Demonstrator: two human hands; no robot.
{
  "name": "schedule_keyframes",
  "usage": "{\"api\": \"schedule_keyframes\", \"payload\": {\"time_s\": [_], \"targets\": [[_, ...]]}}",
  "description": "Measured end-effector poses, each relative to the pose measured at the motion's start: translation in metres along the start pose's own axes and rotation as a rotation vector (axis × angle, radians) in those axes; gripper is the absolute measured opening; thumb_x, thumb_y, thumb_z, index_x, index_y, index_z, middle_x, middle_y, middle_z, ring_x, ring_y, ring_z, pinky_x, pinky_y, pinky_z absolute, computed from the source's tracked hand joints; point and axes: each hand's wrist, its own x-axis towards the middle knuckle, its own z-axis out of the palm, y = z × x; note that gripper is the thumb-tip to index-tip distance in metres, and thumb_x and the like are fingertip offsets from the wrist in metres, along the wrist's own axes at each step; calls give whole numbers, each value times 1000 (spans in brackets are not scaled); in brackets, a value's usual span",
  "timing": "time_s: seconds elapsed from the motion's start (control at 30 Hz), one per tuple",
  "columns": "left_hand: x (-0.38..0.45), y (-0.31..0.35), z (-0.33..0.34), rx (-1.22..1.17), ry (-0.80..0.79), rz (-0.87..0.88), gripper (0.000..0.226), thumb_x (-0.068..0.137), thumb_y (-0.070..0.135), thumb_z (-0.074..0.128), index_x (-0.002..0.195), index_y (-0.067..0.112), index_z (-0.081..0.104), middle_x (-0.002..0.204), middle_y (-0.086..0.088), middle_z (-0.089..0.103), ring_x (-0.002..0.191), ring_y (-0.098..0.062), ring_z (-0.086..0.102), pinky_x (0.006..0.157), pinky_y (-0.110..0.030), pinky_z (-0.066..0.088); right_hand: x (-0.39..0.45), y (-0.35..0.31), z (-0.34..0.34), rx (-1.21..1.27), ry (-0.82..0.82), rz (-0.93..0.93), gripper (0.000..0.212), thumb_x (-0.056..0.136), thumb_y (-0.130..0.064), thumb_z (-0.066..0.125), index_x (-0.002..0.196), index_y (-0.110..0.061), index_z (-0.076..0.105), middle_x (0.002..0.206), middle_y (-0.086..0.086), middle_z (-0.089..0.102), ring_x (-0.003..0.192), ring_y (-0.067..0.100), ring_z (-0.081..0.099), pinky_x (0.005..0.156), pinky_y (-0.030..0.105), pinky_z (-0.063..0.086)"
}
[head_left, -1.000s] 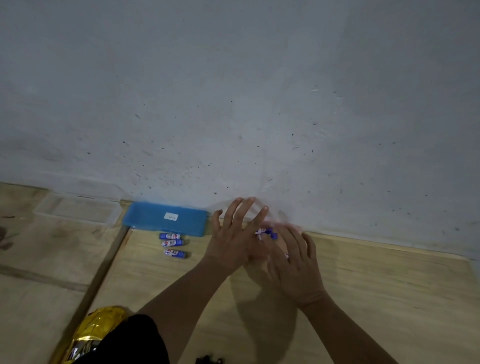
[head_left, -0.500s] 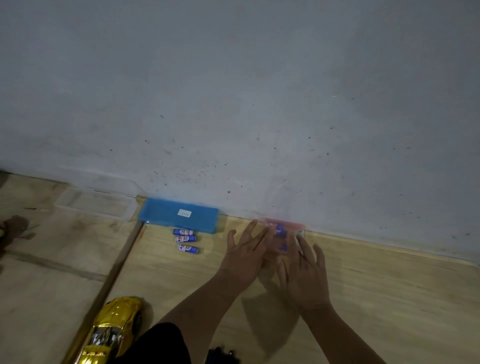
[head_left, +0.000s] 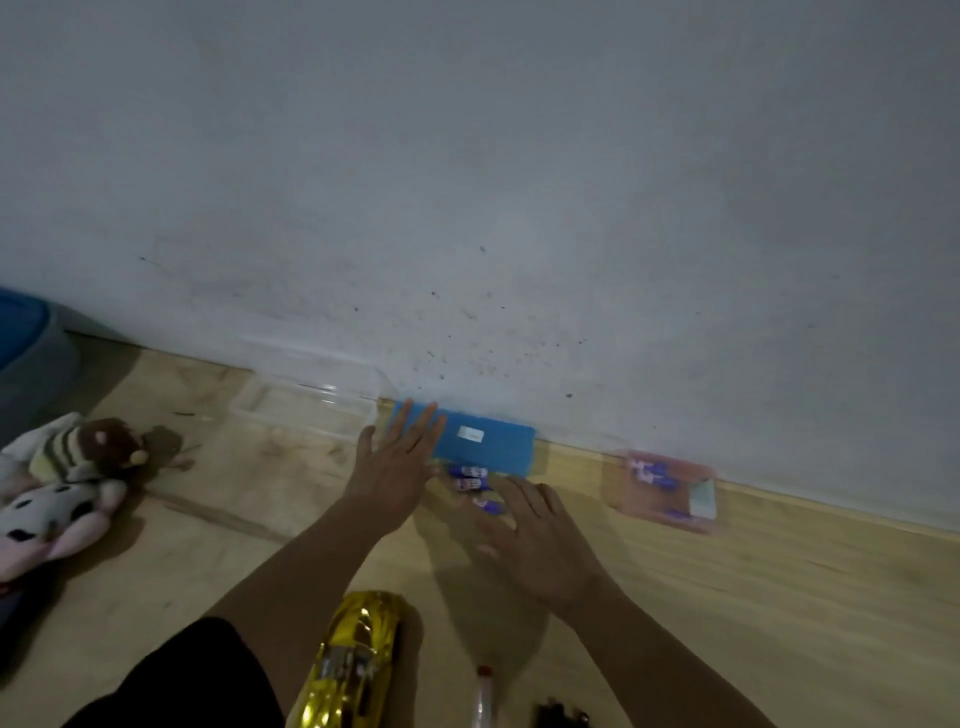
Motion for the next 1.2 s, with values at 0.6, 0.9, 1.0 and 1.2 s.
{"api": "schedule_keyframes", "payload": {"time_s": [0.6,0.9,1.0,1.2], "targets": [[12,-33,9,37,-68,181,63,100,24,25,146,24,-18,157,6,-17,145,-18,-12,114,-49,5,46,-27,40,-102,-149,145,49,90,-51,25,138,-42,33,108,1,61,95,16,57,79,29,50],[10,-32,16,-13,-15,155,63,100,19,25,146,25,-18,157,7,-17,144,-17,-14,114,-48,2,45,-25,43,-105,-130,135,44,89,-50,28,130,-39,39,87,5,55,72,17,53,57,27,46],[10,-32,17,-24,-5,147,62,99,18,23,147,26,-17,157,7,-15,144,-17,-14,114,-48,-1,44,-30,45,38,-286,236,48,93,-49,33,137,-30,33,107,13,52,92,26,52,72,34,45],[11,-30,21,-1,2,129,63,100,20,25,146,26,-17,157,8,-15,144,-17,-15,114,-47,-1,41,-32,37,-74,-151,214,40,88,-44,35,96,-19,66,80,5,63,63,18,60,45,24,47]]}}
